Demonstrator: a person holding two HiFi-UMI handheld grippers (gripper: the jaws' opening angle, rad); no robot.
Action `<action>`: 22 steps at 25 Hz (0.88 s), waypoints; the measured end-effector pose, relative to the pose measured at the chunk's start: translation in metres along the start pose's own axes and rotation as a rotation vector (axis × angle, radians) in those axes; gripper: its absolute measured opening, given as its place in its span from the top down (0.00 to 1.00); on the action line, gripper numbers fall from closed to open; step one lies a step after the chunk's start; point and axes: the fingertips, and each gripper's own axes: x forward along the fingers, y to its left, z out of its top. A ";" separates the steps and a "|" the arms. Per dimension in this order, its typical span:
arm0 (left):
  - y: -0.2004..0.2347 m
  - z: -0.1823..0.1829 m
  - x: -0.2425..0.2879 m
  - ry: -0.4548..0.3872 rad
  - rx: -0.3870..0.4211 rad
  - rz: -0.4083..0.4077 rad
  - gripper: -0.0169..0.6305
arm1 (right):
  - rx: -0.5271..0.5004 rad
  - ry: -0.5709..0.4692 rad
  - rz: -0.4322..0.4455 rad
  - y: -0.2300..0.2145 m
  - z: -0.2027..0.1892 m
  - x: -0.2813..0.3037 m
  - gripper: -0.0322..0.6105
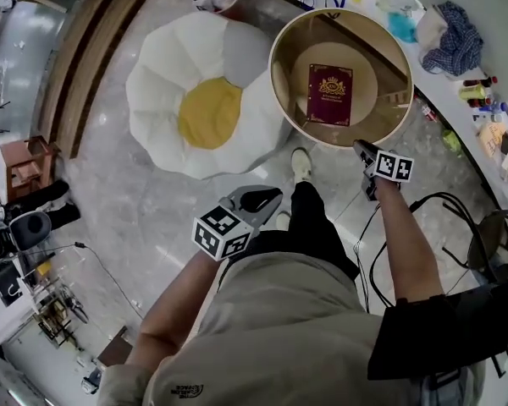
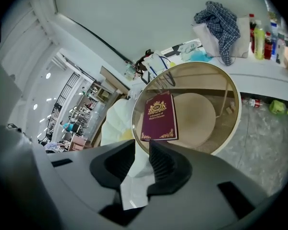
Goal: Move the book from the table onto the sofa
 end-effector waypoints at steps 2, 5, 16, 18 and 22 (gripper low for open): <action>0.010 0.017 0.022 0.018 -0.004 -0.014 0.96 | 0.012 0.021 -0.004 -0.019 0.015 0.017 0.81; 0.026 0.041 0.049 0.038 -0.007 -0.037 0.96 | 0.027 0.040 -0.005 -0.040 0.036 0.044 0.81; 0.062 0.075 0.130 0.090 -0.030 -0.160 0.96 | 0.081 0.081 0.009 -0.103 0.074 0.126 0.78; 0.065 0.076 0.139 0.098 -0.029 -0.176 0.96 | 0.097 0.086 0.019 -0.111 0.076 0.138 0.76; 0.068 0.075 0.149 0.108 -0.041 -0.193 0.96 | 0.122 0.097 0.051 -0.119 0.080 0.156 0.75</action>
